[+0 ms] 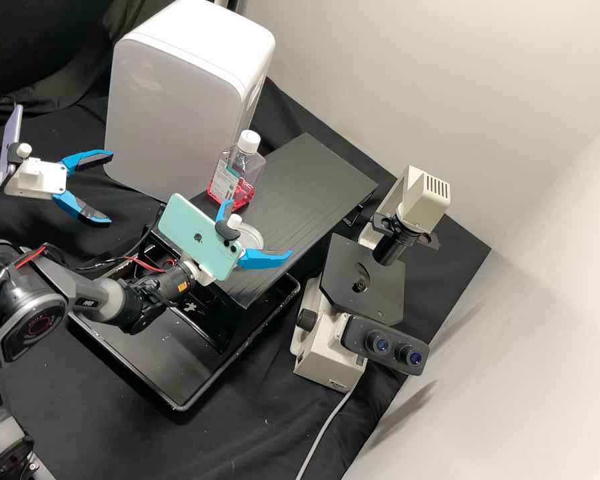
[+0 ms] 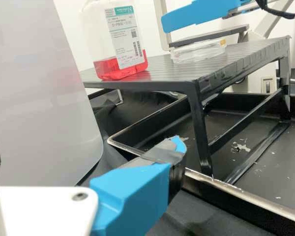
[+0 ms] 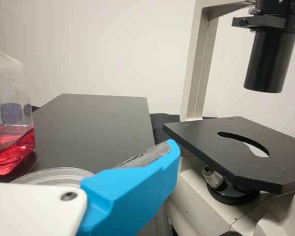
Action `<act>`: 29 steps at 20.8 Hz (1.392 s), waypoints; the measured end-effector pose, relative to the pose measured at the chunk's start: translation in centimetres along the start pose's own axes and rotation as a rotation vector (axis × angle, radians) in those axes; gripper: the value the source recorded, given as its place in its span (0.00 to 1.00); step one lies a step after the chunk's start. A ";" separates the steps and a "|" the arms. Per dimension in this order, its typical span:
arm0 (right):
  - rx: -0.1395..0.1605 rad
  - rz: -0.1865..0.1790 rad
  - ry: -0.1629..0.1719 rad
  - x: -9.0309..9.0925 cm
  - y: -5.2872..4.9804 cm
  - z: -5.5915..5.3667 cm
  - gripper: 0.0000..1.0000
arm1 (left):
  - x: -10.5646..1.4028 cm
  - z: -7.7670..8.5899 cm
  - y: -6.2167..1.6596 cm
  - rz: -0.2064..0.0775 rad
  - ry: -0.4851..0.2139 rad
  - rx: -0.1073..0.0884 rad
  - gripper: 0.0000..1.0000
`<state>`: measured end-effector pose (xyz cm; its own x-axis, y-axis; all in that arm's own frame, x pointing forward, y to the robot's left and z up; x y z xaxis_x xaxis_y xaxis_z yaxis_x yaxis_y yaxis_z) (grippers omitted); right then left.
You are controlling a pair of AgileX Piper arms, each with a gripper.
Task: Remove the lid from the petri dish
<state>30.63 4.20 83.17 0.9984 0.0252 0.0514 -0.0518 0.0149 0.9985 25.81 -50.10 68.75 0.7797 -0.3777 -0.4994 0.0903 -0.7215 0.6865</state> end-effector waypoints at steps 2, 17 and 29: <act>0.000 0.000 0.000 0.0 0.0 0.0 1.00 | 0.0 0.0 0.00 0.000 -0.002 0.000 1.00; 0.033 -0.012 -0.064 -2.6 -0.5 2.1 1.00 | 0.1 0.5 -0.29 -0.010 -0.018 0.005 1.00; 0.027 -0.041 -0.014 -4.0 -1.9 1.3 1.00 | 0.2 0.5 -0.36 -0.013 -0.018 0.004 1.00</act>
<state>26.82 2.78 81.04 0.9999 0.0107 0.0107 -0.0105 -0.0116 0.9999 25.61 -50.18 68.17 0.7674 -0.3788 -0.5173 0.0972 -0.7288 0.6778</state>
